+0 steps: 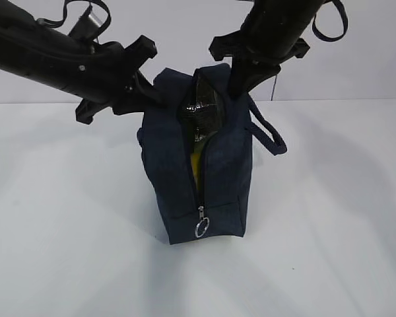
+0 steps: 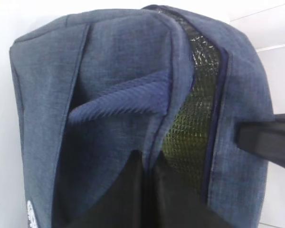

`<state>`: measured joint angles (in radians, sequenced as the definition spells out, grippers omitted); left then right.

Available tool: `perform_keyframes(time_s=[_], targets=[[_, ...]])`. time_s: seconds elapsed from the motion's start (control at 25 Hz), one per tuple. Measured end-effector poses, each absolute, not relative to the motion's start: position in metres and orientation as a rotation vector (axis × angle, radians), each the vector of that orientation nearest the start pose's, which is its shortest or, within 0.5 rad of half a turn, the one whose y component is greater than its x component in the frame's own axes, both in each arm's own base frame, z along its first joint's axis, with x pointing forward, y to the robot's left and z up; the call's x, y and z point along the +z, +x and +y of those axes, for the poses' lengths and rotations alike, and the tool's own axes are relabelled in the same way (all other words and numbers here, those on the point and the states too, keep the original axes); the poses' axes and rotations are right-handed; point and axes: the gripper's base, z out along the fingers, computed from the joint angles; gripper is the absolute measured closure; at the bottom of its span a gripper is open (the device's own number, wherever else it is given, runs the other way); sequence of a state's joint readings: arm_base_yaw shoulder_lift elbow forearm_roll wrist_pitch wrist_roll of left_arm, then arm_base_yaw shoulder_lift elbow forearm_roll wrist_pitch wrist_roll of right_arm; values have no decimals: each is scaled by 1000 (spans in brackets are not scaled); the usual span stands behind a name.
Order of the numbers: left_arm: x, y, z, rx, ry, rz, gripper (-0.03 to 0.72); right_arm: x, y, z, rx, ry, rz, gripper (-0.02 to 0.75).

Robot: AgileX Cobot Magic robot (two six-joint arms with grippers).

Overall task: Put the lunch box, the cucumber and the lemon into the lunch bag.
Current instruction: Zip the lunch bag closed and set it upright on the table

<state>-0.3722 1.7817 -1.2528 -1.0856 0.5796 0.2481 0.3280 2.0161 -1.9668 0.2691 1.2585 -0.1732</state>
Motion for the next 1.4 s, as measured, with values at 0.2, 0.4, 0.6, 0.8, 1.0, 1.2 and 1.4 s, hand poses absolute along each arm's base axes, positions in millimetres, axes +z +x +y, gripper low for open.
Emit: perform_keyframes(time_s=[0.2,0.4,0.6,0.8,1.0,1.2,1.4], targets=[[250,349,-184,-1126,-203,2472,685,310,407,160,375,-646,2713,703],[250,349,-184,-1128,-205,2471,594,310,408,160,371,-644,2706,465],[251,349,-184,-1131,-209,2467,476,312,407,159,361,-645,2700,272],[252,352,-175,-1143,-227,2475,413,341,395,151,298,-646,2632,250],[273,346,-157,-1166,-182,2456,406,377,376,143,292,-609,2552,246],[298,325,-145,-1088,21,2479,404,403,358,141,359,-568,2499,245],[322,305,-140,-1040,146,2458,403,414,347,142,444,-543,2480,245]])
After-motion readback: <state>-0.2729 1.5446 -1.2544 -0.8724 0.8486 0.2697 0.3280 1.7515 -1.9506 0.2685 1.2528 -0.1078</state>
